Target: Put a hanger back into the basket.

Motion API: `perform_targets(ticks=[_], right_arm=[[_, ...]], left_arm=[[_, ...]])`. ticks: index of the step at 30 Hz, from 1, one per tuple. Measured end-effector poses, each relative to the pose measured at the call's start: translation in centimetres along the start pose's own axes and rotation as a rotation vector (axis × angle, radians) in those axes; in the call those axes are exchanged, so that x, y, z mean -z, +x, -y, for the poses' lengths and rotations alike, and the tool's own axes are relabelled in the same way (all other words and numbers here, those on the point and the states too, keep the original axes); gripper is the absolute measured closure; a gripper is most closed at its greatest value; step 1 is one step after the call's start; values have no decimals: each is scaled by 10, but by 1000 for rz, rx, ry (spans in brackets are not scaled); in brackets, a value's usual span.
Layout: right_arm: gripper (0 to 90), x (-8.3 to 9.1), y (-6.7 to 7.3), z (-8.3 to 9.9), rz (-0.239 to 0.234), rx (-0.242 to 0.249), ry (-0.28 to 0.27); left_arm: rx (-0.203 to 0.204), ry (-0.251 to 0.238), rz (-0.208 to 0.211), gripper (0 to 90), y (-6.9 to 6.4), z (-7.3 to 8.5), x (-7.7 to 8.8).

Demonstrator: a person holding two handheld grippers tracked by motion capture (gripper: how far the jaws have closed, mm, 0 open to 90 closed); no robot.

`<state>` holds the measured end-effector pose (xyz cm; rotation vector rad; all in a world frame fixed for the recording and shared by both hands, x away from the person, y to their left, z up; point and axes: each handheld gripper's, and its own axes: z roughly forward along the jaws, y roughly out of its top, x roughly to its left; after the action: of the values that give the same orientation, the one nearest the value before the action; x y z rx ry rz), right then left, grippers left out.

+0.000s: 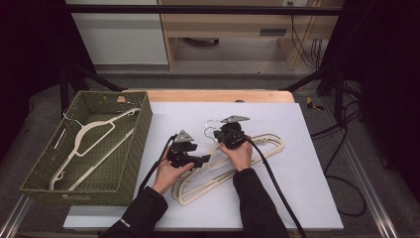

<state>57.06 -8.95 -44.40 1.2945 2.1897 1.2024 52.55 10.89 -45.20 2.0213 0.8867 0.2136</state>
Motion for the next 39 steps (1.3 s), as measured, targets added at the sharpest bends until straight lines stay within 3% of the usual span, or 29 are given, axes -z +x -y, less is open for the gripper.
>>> perform_targets(ticks=[5, 11, 12, 13, 14, 15, 16, 18, 22, 32, 33, 34, 35, 37, 39], right_arm=[[893, 8, -1, 1, -9, 5, -16], [893, 20, 2, 2, -35, 22, -58], [893, 22, 3, 2, -35, 24, -56], [893, 22, 3, 2, -35, 24, -56], [893, 27, 20, -6, -110, -232, -83], [893, 27, 20, -6, -110, -232, -83], [892, 29, 19, -4, -98, -195, -84], [892, 31, 20, -4, -101, -209, -90], [891, 35, 22, -4, -101, -204, -100], [871, 64, 29, -2, -123, -192, -133], [855, 69, 29, -1, -124, -190, -141], [835, 74, 30, 0, -130, -190, -147], [813, 80, 31, 0, -135, -187, -150], [762, 98, 31, 6, -141, -171, -179], [735, 104, 30, 8, -144, -186, -185]], left_arm=[[-5, 13, 20, 349, -2, -4, -9], [7, 60, 61, 492, -5, -7, -29], [-47, 107, 71, 518, -1, -8, -28], [-47, 107, 71, 530, -1, -8, -28], [-44, 116, 86, 545, -2, -9, -29], [-44, 116, 86, 559, -2, -9, -29], [-57, 130, 95, 576, -2, -11, -28], [-37, 118, 105, 639, -5, -11, -28], [-75, 132, 116, 735, -14, -13, -23], [-77, 110, 136, 770, -30, -16, -8], [-92, 116, 143, 777, -31, -16, -6], [-86, 107, 150, 783, -34, -16, -4], [-27, 57, 157, 791, -41, -16, -3], [-14, 45, 181, 816, -48, -16, 2], [-18, 41, 188, 831, -50, -17, 4]])
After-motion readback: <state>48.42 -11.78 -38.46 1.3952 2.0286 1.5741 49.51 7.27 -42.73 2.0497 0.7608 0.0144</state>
